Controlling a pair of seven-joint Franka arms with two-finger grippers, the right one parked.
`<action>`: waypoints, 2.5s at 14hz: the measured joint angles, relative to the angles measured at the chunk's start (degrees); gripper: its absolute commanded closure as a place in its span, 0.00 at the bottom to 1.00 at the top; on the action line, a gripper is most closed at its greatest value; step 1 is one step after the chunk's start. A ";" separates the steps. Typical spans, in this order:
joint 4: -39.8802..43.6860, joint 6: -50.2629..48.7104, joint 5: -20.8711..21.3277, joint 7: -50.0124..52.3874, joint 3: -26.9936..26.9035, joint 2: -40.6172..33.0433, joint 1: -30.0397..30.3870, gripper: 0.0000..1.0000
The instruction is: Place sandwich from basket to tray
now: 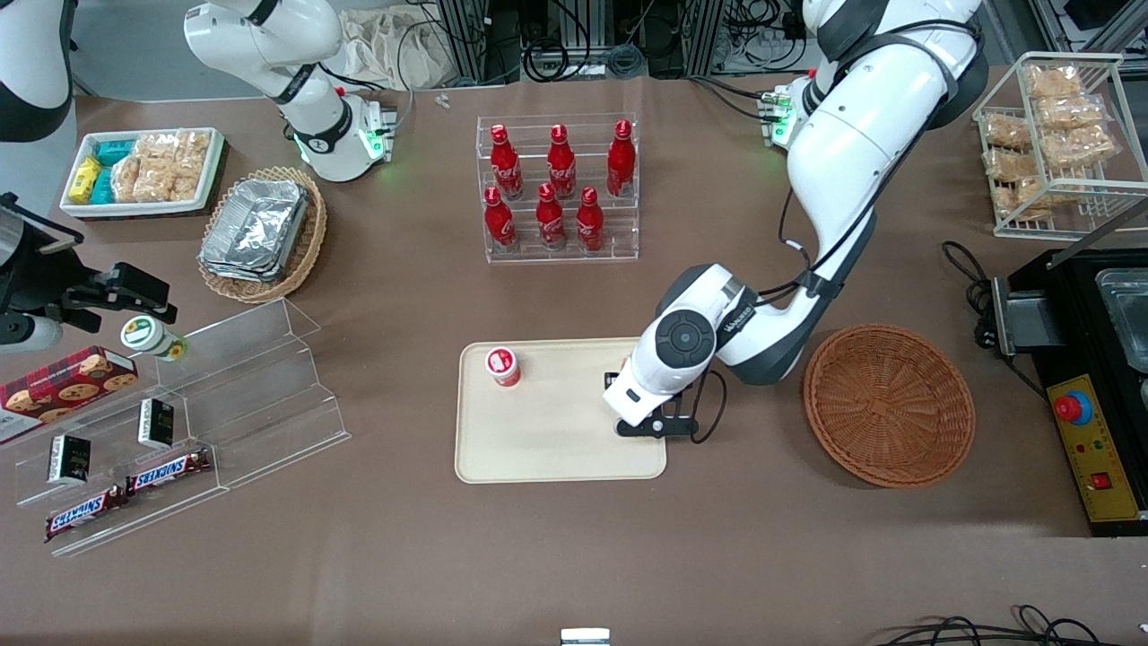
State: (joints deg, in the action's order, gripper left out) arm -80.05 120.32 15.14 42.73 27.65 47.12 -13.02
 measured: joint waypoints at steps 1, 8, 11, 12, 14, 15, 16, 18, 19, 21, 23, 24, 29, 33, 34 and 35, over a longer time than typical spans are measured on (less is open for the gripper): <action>0.81 -2.96 -0.40 0.00 0.05 -1.06 0.17 0.01; 2.31 -25.28 -0.78 -7.08 -0.12 -17.77 5.38 0.01; 2.30 -29.94 -0.90 -13.61 -0.22 -23.07 10.62 0.01; 2.30 -30.99 -0.89 -16.39 -0.29 -24.76 12.12 0.01; 2.31 -33.57 -0.90 -22.65 -0.36 -27.99 15.11 0.01; 2.31 -34.95 -0.93 -25.31 -0.40 -29.54 16.64 0.01; 2.30 -35.99 -0.96 -26.69 -0.45 -30.92 18.03 0.01; 2.26 -37.10 -1.05 -27.76 -0.53 -33.02 20.25 0.00; 2.22 -37.18 -1.10 -27.90 -0.55 -33.61 21.04 0.01; 2.16 -37.19 -1.13 -27.95 -0.56 -34.20 22.35 0.00; 2.15 -37.19 -1.99 -27.95 -0.59 -34.30 23.68 0.00; 2.15 -37.19 -2.98 -27.95 -0.60 -34.35 24.61 0.00; 2.14 -37.19 -4.31 -28.83 -1.03 -35.51 29.37 0.00; 2.10 -37.19 -9.55 -32.76 -16.06 -37.54 19.55 0.00; 2.07 -37.20 -10.90 -33.91 -20.88 -38.30 16.52 0.00; 1.99 -37.21 -11.52 -34.71 -23.72 -38.99 14.91 0.00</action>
State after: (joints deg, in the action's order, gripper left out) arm -78.07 83.11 3.62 8.02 3.93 8.12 1.89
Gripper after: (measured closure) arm 0.000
